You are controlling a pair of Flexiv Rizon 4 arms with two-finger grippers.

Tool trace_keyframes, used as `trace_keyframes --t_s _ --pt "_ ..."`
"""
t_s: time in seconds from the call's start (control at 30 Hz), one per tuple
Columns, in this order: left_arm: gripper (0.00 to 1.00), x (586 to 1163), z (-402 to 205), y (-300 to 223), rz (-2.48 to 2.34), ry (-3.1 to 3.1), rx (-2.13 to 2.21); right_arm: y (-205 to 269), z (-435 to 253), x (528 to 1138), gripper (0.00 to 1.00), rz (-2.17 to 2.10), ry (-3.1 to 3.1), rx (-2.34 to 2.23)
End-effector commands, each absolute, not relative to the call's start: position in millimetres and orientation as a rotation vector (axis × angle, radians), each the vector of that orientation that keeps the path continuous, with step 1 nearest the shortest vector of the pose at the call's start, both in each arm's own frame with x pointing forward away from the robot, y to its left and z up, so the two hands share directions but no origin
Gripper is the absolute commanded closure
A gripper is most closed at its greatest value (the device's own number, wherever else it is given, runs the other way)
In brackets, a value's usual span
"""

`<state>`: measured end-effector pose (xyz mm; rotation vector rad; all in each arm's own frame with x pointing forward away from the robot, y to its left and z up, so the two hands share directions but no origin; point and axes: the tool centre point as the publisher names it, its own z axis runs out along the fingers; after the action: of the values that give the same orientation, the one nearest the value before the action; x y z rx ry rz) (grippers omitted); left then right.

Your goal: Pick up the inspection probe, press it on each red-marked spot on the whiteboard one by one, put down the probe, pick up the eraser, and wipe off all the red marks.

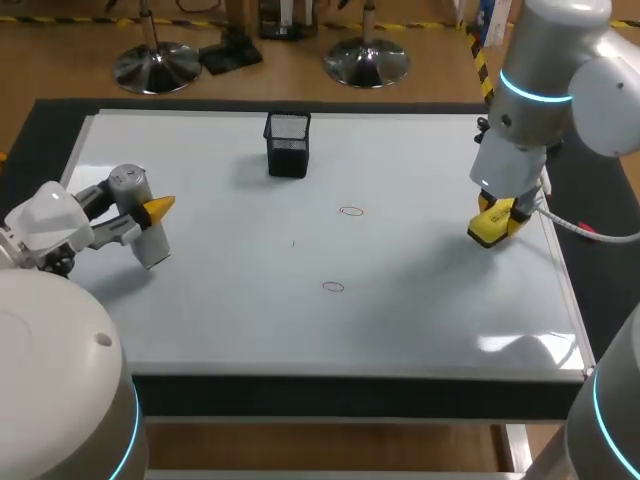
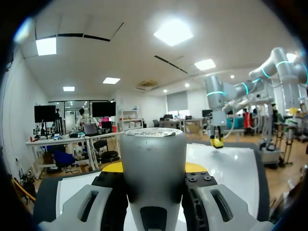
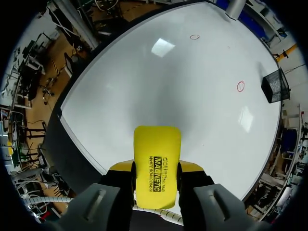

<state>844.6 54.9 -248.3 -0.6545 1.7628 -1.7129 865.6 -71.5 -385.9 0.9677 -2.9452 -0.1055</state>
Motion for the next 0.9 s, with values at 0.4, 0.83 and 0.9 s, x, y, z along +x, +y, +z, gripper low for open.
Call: trace_keyframes --t_s 0.4,0.83,0.9 --pt "1.0 845 -248 54 -1.712 1.759 -0.654 -73 -385 865 1.0 -0.102 -2.945 0.971" --pt "1.0 873 -232 2 -1.812 1.806 -0.51 -73 -385 865 1.0 -0.102 -2.945 0.971" --pt "1.0 880 -234 -13 -1.846 1.824 -0.486 -73 -385 865 1.0 -0.102 -2.945 0.971"
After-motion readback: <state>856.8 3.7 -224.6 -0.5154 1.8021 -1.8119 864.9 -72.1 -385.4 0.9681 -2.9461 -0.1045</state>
